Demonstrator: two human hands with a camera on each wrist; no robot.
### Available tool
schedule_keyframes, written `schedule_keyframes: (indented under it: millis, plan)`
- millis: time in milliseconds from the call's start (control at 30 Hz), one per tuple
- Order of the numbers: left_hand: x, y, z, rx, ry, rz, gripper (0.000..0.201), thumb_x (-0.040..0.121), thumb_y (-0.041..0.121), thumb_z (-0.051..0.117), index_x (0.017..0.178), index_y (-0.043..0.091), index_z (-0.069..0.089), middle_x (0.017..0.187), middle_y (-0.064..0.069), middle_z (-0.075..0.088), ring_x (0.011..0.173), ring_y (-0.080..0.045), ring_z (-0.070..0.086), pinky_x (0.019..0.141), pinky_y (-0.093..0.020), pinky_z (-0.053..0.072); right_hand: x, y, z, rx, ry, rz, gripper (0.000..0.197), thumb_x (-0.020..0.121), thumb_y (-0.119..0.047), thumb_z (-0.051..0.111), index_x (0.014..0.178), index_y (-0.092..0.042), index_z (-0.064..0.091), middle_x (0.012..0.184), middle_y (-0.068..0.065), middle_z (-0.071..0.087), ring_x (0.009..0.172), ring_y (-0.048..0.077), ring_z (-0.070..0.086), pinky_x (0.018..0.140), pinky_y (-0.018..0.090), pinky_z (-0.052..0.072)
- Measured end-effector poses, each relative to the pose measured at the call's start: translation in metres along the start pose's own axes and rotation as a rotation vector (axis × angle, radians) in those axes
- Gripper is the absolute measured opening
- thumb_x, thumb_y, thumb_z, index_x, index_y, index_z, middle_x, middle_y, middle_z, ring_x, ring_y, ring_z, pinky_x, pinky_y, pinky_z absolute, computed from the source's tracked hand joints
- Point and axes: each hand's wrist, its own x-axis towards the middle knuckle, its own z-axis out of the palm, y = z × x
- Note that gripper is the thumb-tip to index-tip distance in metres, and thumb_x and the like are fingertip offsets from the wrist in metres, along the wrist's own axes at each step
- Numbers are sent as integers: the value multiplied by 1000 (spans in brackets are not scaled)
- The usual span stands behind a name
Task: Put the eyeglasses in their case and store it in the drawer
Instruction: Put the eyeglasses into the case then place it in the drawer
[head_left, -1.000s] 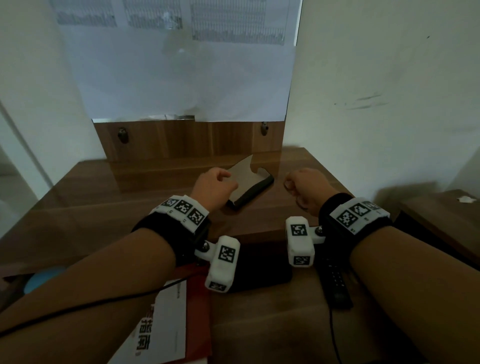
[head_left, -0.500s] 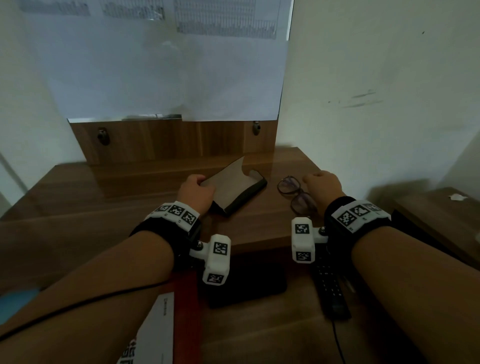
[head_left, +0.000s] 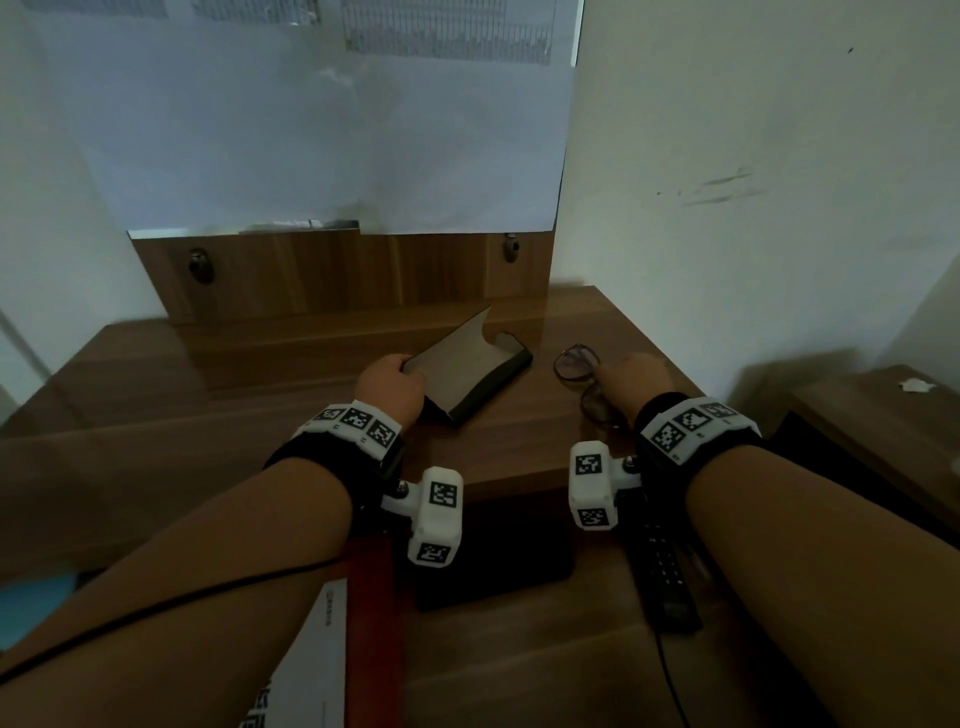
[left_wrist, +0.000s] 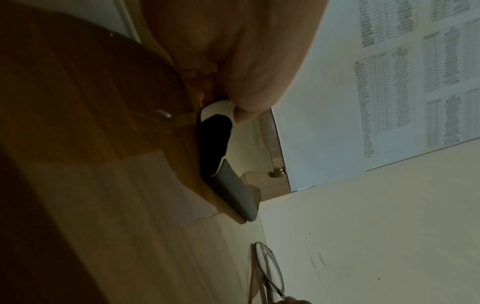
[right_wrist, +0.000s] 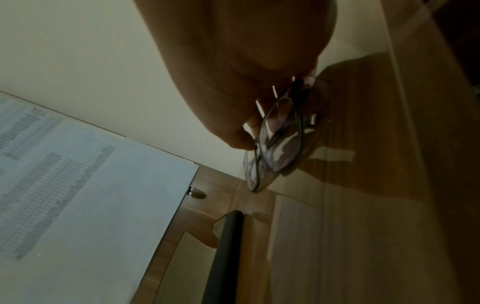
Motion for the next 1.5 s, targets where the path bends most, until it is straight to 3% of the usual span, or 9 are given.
schedule_keyframes:
  millis: [100, 267, 467, 667, 767, 967, 1067, 1267, 1500]
  plan:
    - [-1, 0, -1, 25, 16, 19, 38, 101, 23, 39, 131, 7, 56, 131, -17, 60, 120, -33, 54, 95, -33, 41, 2, 1, 4, -95, -17, -25, 37, 97, -22, 47, 127, -6, 60, 123, 15, 65, 114, 30, 62, 87, 32, 50]
    - [-4, -1, -3, -11, 52, -1, 40, 102, 27, 35, 124, 5, 60, 122, -20, 63, 111, -34, 57, 82, -30, 38, 6, 2, 3, -276, -41, -72, 39, 93, -27, 53, 118, 0, 65, 122, 19, 66, 114, 34, 62, 77, 25, 42]
    - [-9, -1, -10, -177, 78, -57, 44, 102, 36, 33, 118, 5, 61, 113, -16, 62, 104, -30, 57, 82, -31, 38, -1, -1, -6, -409, -38, -165, 36, 100, -26, 41, 131, -14, 55, 121, 16, 61, 111, 30, 61, 91, 31, 49]
    - [-13, -7, -21, -545, 2, -175, 50, 95, 48, 36, 127, 15, 55, 124, -12, 59, 114, -34, 57, 101, -50, 46, -3, -9, -6, -16, -27, -310, 20, 89, -20, 59, 78, -5, 66, 66, 3, 61, 56, 16, 53, 49, 22, 42]
    - [-16, -11, -25, -600, -48, -197, 51, 98, 47, 37, 131, 11, 50, 131, -18, 58, 119, -37, 58, 99, -53, 48, -18, -18, -2, 120, -97, -425, 12, 89, -17, 62, 89, -8, 68, 78, 4, 65, 61, 14, 54, 54, 24, 46]
    - [-18, -18, -28, -766, -121, -303, 53, 94, 50, 46, 131, 11, 52, 129, -17, 61, 114, -34, 63, 98, -50, 50, -38, -32, 10, 148, -259, -617, 11, 87, -18, 67, 77, -23, 66, 79, -3, 68, 74, 20, 59, 73, 39, 54]
    - [-16, -15, -33, -852, -189, -421, 55, 93, 49, 48, 130, 9, 54, 121, -18, 65, 109, -36, 63, 100, -51, 47, -43, -37, 16, 174, -303, -677, 8, 86, -15, 69, 81, -21, 69, 87, 4, 72, 80, 15, 65, 79, 32, 56]
    - [-21, -16, -33, -949, -309, -402, 43, 98, 44, 41, 111, 11, 65, 104, -15, 72, 99, -32, 66, 85, -44, 53, -52, -43, 24, 59, -375, -831, 10, 85, -11, 70, 83, -21, 67, 87, -5, 68, 68, -10, 61, 67, 7, 49]
    - [-24, -15, -36, -952, -302, -421, 46, 96, 45, 42, 116, 11, 65, 102, -17, 73, 91, -31, 68, 86, -43, 54, -62, -43, 33, -199, -408, -985, 5, 83, -12, 71, 87, -13, 72, 97, -3, 66, 92, 14, 65, 90, 20, 52]
